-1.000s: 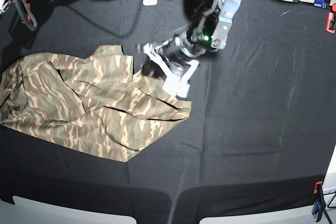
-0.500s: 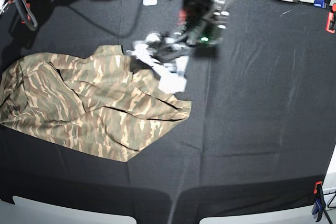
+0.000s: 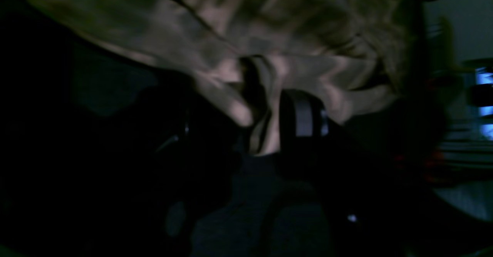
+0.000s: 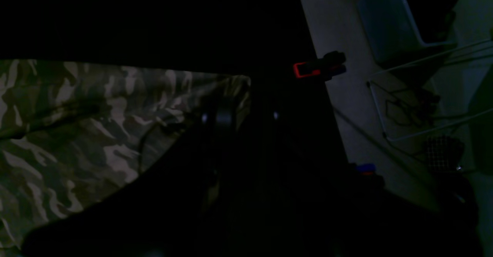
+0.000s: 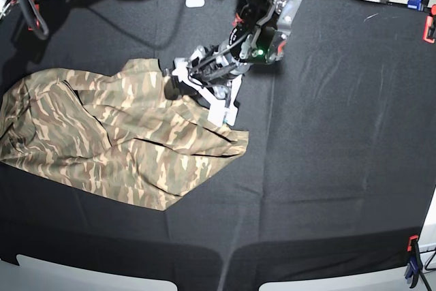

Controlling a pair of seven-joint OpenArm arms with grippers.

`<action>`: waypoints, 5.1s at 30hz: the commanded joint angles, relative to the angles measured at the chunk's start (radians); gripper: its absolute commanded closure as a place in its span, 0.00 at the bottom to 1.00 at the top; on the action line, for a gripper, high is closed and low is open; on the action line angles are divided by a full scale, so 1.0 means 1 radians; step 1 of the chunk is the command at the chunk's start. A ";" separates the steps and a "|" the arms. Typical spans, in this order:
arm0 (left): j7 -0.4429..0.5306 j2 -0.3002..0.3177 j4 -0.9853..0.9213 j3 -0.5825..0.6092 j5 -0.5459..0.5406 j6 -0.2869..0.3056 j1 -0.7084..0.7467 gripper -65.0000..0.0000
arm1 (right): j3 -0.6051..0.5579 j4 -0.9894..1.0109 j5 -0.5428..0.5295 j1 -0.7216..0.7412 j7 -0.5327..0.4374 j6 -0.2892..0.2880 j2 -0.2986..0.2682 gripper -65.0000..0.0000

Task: Layout the t-shirt on the table in an organized manner, then fold the t-shirt properly
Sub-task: 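Pull the grasped edge with the left gripper away from the right gripper, then drag the shirt edge further with the left gripper, stretching the shirt flat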

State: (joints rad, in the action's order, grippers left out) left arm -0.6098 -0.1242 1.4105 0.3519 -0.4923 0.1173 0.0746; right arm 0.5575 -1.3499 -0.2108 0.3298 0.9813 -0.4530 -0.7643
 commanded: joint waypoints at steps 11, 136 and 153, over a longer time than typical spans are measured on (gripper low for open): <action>0.035 -0.017 0.016 0.002 0.024 0.018 -0.011 0.91 | 0.006 -0.016 -0.003 0.022 -0.023 -0.003 -0.030 0.81; -0.073 0.344 0.074 -0.490 -0.380 0.138 0.075 0.69 | 0.006 -0.016 -0.376 0.022 0.135 -0.180 -0.008 0.81; -0.002 0.341 0.074 -0.490 -0.254 0.138 0.039 1.00 | 0.006 -0.016 -0.373 0.022 0.135 -0.180 -0.008 0.81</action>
State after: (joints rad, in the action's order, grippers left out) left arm -0.6334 0.2111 1.4696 -0.1360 -0.7341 0.2447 0.1261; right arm 0.5568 -1.3499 -0.5735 0.3294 1.1358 -0.6250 -0.7429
